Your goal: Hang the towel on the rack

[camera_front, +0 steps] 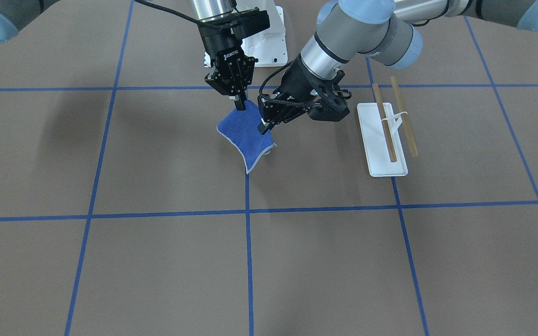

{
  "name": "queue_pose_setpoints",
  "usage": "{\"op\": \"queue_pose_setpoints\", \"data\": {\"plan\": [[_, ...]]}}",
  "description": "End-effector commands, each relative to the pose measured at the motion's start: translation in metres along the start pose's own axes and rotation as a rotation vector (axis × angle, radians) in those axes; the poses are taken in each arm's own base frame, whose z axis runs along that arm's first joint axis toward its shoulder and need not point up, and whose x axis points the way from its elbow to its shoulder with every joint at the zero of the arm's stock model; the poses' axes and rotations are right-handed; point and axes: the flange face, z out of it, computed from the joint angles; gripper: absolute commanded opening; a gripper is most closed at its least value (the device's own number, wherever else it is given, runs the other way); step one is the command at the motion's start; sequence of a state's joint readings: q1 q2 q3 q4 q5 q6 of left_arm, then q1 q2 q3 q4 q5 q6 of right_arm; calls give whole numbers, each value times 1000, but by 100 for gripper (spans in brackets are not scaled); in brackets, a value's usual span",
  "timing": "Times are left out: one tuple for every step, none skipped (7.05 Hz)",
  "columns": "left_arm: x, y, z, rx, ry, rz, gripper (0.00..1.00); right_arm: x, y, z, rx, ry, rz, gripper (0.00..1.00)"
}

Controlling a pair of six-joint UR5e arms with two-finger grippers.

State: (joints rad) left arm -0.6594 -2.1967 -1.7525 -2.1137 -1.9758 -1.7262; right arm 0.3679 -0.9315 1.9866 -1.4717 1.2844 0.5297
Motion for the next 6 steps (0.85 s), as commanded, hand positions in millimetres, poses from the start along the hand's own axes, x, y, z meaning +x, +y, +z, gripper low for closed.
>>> {"op": "queue_pose_setpoints", "data": {"plan": [[-6,-11,-9,20,-3,21,0,76,-13,7,-81,-39,101,100],[-22,-13,-21,25,-8,53,0,125,-10,13,-145,-49,143,100],[-34,-21,-34,36,-15,72,0,173,-9,21,-205,-73,178,100],[-41,-31,-40,53,-22,65,0,204,-12,27,-232,-66,185,100],[-51,-41,-46,67,-34,83,0,241,-9,40,-288,-75,217,100],[-75,-52,-59,62,-62,120,0,285,-4,52,-351,-98,271,100]]}}
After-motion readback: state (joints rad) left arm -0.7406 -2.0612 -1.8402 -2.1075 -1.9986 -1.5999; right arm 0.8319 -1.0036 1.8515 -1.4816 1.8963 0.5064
